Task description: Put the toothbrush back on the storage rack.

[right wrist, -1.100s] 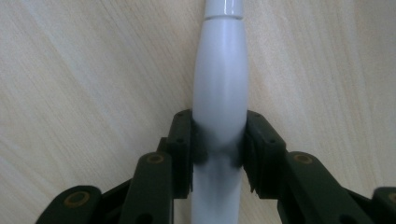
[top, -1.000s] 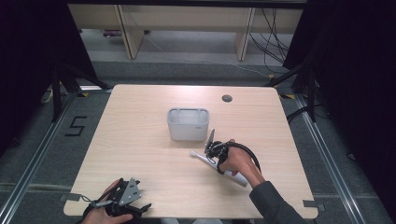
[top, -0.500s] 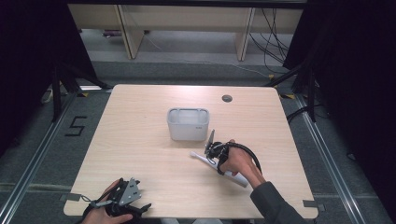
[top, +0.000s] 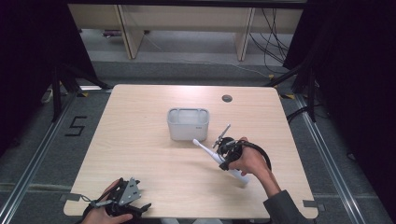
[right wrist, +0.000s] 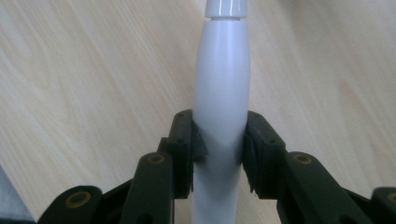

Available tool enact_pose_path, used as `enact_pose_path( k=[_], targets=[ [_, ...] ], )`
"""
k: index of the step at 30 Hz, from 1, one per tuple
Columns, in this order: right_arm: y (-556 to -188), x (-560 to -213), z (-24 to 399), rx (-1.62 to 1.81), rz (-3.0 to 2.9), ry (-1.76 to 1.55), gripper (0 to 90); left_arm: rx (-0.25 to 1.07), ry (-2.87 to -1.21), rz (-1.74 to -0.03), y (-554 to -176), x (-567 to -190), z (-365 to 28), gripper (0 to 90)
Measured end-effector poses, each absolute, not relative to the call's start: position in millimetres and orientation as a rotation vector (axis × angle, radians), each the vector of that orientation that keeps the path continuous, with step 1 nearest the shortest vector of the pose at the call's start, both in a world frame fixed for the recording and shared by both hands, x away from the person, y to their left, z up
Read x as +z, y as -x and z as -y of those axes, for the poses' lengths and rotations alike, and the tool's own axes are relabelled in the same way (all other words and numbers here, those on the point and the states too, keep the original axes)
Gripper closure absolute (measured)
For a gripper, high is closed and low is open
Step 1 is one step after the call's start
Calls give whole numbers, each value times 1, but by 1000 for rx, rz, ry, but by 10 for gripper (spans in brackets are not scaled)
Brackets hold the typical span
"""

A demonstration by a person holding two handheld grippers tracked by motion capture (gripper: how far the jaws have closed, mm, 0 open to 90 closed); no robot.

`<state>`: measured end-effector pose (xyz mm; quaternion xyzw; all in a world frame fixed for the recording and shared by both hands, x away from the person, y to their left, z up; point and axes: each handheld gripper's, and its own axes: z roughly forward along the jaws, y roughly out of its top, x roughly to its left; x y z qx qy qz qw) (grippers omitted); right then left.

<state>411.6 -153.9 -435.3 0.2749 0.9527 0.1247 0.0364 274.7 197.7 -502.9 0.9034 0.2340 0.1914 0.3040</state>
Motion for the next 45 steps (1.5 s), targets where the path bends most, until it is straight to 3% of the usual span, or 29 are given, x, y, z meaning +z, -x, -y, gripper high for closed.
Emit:
enact_pose_path(
  k=[23,45],
  targets=[
    [-414,-397,181,1008,-2544,-866,666,499,-2403,-622,-275,-502,-199,153],
    [-435,-367,177,1373,-2224,-936,666,526,-2394,-625,-275,-502,-198,152]
  ],
)
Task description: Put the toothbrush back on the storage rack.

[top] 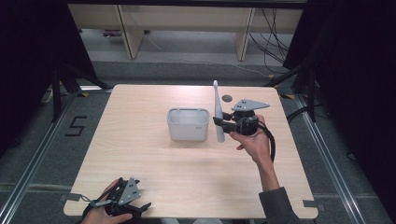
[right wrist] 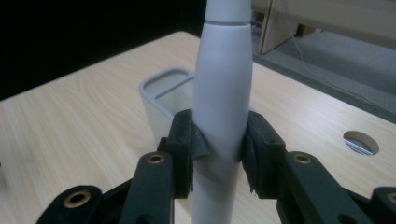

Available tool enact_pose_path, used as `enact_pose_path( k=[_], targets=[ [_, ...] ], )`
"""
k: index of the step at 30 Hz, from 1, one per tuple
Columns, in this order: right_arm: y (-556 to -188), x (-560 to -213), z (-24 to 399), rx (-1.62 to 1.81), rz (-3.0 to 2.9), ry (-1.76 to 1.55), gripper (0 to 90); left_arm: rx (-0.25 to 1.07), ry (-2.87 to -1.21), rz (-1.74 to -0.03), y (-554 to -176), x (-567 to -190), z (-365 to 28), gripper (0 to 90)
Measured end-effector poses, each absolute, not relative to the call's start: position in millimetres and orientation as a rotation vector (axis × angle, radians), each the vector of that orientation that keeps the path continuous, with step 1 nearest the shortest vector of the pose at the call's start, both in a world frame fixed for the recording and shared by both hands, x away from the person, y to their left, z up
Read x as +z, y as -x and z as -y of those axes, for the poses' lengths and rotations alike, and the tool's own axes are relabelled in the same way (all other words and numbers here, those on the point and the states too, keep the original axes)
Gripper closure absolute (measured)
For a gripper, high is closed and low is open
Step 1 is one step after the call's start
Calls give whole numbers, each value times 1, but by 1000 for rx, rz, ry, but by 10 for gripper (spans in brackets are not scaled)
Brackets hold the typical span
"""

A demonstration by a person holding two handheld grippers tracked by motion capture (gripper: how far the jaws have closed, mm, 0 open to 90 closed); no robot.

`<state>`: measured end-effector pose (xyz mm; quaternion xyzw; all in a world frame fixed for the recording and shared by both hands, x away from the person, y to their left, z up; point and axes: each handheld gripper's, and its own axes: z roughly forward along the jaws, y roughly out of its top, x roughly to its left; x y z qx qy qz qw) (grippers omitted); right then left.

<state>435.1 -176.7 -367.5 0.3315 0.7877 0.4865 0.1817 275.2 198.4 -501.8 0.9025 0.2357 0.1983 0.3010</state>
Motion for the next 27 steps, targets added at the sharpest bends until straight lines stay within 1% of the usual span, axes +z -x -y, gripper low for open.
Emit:
enact_pose_path(
  k=[1,5,8,10,12,27],
  targets=[
    [-438,-367,176,1384,-2211,-911,666,514,-2415,-605,-275,-500,-199,153],
    [-443,-363,171,1394,-2194,-924,666,528,-2395,-626,-275,-502,-198,153],
    [-447,-359,167,1405,-2185,-932,666,510,-2412,-607,-275,-501,-199,153],
    [-450,-358,165,1415,-2186,-910,666,529,-2394,-625,-275,-502,-198,152],
    [-451,-355,162,1407,-2186,-948,666,509,-2411,-605,-275,-500,-199,153],
    [-473,-339,144,1395,-2173,-955,666,497,-2414,-604,-275,-501,-199,152]
  ],
)
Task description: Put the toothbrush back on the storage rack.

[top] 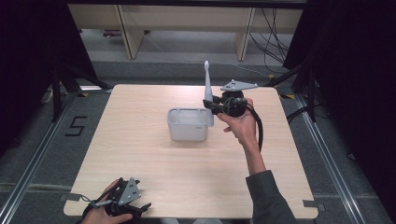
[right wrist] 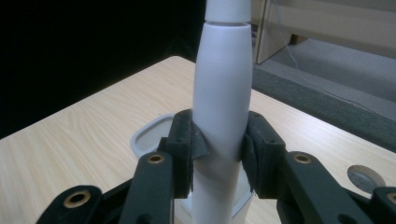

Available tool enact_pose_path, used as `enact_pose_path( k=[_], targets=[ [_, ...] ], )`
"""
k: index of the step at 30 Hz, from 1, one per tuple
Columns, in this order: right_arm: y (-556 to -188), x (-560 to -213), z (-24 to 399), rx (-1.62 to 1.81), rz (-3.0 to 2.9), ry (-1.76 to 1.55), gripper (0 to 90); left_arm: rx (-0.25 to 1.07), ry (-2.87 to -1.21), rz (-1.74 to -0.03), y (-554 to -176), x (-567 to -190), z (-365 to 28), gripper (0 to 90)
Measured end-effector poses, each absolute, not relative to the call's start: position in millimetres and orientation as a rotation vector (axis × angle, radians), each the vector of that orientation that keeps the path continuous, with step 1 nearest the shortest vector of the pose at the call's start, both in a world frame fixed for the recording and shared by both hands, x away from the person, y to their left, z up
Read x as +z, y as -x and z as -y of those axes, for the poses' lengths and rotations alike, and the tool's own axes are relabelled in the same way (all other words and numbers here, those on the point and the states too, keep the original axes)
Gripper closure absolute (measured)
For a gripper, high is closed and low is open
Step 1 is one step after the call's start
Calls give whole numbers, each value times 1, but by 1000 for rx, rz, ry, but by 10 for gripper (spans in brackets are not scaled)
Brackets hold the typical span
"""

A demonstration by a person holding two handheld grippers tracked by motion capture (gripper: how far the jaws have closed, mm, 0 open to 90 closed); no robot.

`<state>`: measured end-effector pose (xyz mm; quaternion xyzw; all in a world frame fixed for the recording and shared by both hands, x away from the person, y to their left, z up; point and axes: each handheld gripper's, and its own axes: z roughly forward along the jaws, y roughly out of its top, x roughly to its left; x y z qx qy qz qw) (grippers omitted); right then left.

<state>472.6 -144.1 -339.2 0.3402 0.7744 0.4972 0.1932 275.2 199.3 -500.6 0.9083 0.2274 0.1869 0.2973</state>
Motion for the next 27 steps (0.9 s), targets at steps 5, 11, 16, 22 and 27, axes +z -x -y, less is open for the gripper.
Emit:
enact_pose_path(
  k=[5,11,16,22,27],
  targets=[
    [-481,-339,136,1393,-2167,-973,666,495,-2415,-604,-275,-501,-199,153],
    [-490,-341,126,1391,-2158,-982,666,496,-2414,-601,-275,-500,-199,153],
    [-496,-343,122,1387,-2140,-992,666,497,-2389,-617,-275,-502,-198,153],
    [-501,-349,121,1379,-2127,-1020,665,492,-2414,-599,-275,-501,-199,152],
    [-505,-353,121,1367,-2126,-1032,665,492,-2418,-597,-275,-501,-199,153]
  ],
)
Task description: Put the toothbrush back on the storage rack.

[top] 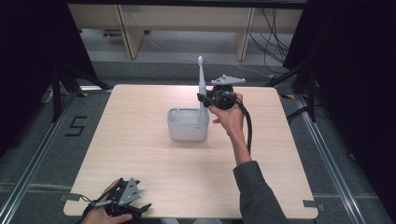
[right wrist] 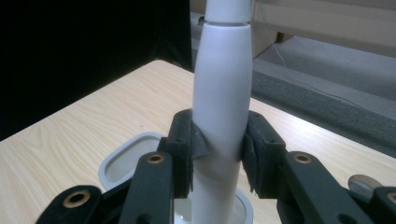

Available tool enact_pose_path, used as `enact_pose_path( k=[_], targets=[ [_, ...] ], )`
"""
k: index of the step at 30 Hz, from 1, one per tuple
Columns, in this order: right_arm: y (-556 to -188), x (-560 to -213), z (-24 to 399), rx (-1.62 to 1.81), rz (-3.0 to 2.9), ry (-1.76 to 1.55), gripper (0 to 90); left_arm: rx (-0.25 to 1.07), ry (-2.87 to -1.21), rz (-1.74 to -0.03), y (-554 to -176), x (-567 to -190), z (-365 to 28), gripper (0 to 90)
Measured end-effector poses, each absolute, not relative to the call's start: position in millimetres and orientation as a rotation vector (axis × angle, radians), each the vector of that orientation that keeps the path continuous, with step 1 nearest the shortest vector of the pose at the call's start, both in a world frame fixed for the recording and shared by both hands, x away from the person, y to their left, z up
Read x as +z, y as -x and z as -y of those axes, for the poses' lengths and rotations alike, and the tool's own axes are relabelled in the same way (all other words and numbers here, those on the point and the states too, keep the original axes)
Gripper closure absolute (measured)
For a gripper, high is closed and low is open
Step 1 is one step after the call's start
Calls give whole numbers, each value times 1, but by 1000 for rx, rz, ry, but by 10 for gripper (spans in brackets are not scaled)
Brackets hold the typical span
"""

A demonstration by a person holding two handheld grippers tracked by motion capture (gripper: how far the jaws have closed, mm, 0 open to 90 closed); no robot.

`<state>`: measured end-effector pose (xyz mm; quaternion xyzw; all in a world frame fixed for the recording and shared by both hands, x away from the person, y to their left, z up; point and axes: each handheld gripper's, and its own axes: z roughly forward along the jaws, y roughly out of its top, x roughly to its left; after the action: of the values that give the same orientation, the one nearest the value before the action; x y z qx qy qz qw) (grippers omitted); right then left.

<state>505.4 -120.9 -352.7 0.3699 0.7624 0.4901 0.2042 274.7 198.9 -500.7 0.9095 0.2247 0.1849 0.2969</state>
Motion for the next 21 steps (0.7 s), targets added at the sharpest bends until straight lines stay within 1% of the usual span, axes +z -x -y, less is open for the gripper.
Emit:
enact_pose_path(
  k=[5,6,7,13,21],
  targets=[
    [-507,-357,118,1357,-2118,-1033,665,499,-2397,-613,-275,-502,-198,152],
    [-506,-358,117,1365,-2116,-1061,664,491,-2419,-594,-275,-500,-199,152],
    [-508,-360,119,1365,-2118,-1029,665,490,-2417,-595,-275,-501,-199,152],
    [-509,-373,119,1352,-2114,-1089,664,492,-2416,-594,-275,-501,-199,152],
    [-509,-382,121,1336,-2110,-1088,664,493,-2419,-596,-274,-501,-199,152]
  ],
)
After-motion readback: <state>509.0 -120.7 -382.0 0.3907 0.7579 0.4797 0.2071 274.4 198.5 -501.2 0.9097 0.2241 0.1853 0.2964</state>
